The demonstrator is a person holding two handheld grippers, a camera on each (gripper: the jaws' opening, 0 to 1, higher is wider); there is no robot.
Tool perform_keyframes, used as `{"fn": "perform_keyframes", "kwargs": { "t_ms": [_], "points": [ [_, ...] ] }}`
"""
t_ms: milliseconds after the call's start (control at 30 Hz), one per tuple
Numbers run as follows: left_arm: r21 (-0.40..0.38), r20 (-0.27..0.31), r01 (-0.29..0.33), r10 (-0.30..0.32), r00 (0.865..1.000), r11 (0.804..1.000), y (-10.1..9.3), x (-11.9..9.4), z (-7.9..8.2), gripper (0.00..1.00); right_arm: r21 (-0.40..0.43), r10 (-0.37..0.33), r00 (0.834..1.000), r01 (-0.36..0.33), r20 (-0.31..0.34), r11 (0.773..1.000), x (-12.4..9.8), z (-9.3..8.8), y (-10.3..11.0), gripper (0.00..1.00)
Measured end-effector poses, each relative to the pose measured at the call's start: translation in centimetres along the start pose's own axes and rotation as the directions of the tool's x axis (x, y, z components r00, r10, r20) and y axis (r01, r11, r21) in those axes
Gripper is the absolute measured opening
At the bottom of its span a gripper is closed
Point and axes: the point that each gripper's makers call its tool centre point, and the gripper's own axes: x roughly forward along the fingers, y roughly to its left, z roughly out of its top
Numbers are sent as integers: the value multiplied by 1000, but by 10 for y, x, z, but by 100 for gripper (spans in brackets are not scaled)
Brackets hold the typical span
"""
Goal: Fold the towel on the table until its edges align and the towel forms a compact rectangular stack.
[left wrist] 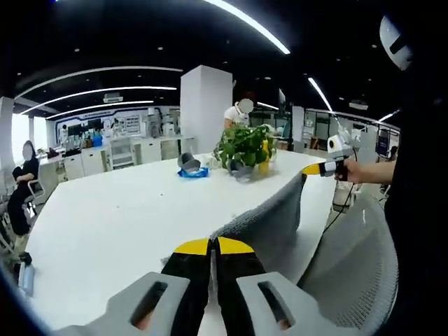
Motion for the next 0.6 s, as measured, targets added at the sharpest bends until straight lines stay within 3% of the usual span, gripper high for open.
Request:
{"fn": "perform_keyframes", "kwargs": {
  "t_ms": [400, 600],
  "points": [
    [9, -156, 6, -4, 988, 1000, 26, 38, -29, 1, -16, -13, 990, 11, -140, 1000, 45, -17, -35, 0],
    [-5, -191, 33, -34, 981, 999, 40, 54, -39, 1, 17, -14, 981, 18, -194, 1000, 60, -28, -52, 0]
  ]
}}
